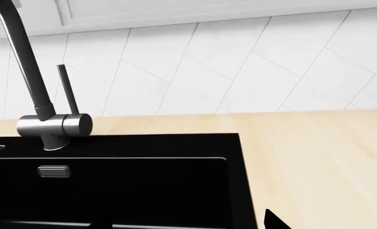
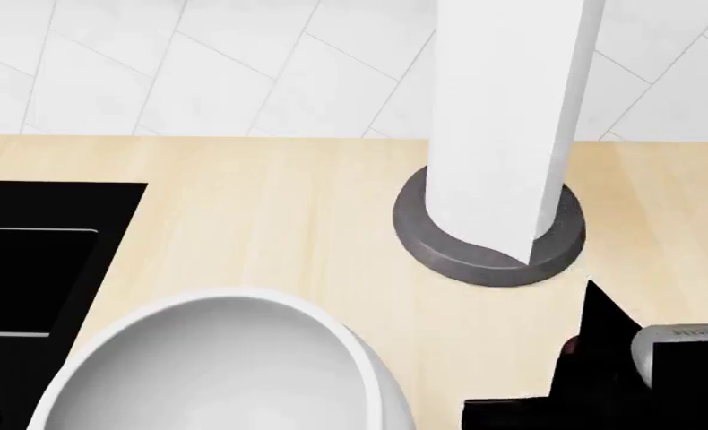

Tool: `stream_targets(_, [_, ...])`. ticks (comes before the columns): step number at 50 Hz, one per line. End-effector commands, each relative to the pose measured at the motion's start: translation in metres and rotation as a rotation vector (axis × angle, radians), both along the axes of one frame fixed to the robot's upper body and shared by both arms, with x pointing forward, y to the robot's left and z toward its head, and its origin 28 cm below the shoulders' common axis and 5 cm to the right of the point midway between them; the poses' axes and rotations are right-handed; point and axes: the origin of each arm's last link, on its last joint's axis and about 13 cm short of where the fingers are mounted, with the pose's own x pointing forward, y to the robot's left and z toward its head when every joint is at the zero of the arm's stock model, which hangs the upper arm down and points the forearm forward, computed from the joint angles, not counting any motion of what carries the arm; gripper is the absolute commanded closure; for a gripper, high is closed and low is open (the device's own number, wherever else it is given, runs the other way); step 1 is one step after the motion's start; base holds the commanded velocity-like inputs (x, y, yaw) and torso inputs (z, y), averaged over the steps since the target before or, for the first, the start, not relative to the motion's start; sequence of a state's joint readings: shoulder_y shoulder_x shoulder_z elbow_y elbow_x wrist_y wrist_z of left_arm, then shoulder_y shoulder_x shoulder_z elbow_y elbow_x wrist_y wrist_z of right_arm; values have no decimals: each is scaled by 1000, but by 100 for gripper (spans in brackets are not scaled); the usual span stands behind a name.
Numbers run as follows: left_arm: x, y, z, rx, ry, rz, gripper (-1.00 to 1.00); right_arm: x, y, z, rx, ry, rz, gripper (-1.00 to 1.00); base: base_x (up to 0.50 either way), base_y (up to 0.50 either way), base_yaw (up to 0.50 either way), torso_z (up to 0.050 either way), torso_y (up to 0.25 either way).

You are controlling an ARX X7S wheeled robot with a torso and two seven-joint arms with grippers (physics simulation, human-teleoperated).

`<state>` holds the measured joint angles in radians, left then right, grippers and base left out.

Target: There is a mixed pile of frozen fruits and vegetables on the counter. Locate all the frozen vegetables and place the items in a bowl on the counter. Take all the frozen fruits and defrost them in a running sink.

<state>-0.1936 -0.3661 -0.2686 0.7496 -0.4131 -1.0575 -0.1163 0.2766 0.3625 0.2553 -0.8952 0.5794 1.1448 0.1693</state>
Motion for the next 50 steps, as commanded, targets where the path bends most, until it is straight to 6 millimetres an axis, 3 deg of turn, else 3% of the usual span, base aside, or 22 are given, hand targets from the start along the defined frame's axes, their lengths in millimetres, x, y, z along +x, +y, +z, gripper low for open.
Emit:
stream_targets(1, [1, -1, 2, -22, -31, 2, -100, -28, -3, 3, -23, -51, -17, 100, 0, 0, 0, 0, 0])
stream_targets(8, [-1, 4, 3, -41, -40, -4, -100, -35, -7, 12, -39, -63, -54, 100, -157, 0, 0, 0, 0])
stream_targets(33, [-5, 7, 7, -51, -54, 10, -100, -35, -7, 9, -19, -51, -48, 100, -498, 4, 0, 0, 0])
stream_targets(50, [-5, 8, 8, -53, -58, 12, -100, -35, -6, 9, -51, -51, -55, 100, -328, 435, 0, 0, 0])
